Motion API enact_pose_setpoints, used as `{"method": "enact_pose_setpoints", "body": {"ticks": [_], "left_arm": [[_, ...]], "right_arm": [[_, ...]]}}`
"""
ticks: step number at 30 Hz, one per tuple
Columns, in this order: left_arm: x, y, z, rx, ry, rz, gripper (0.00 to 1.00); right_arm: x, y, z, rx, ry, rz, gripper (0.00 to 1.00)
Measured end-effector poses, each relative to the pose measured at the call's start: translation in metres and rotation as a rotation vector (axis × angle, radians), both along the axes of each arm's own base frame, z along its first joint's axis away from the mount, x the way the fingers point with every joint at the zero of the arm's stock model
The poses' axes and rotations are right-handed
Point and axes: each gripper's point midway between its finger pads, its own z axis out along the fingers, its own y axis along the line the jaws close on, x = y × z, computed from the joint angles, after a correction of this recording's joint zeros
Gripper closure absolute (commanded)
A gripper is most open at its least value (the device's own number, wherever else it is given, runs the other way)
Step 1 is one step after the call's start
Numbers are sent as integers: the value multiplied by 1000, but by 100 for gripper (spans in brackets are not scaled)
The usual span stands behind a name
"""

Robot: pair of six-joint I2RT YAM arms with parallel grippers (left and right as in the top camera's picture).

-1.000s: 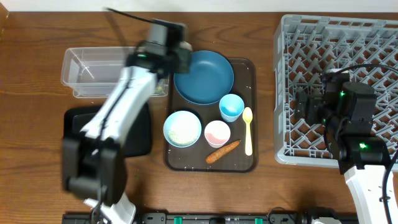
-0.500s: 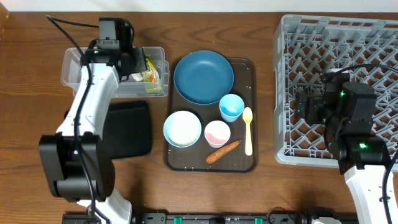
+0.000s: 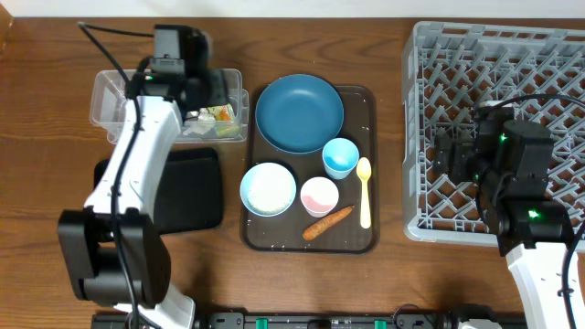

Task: Sort waste into correct bins and load items into the dishwasher rack
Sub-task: 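Move the left gripper to the light-blue cup and grasp it, then lift the light-blue cup and hold it out toward the right gripper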

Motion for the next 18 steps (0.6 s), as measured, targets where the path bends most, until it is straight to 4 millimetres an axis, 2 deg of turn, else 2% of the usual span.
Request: {"method": "enact_pose_setpoints", "body": {"ticks": [3, 10, 14, 18], "left_arm": [[-11, -44, 7, -50, -3, -113, 56], [-48, -135, -4, -82, 56, -343, 56], [-70, -173, -23, -73, 114, -437, 56], [-85, -196, -46, -56, 172, -494, 56]], "right_arm": [[0, 0, 0, 0, 0, 0, 1], [0, 0, 0, 0, 2, 0, 1], [0, 0, 0, 0, 2, 0, 1], [0, 0, 0, 0, 2, 0, 1]]}}
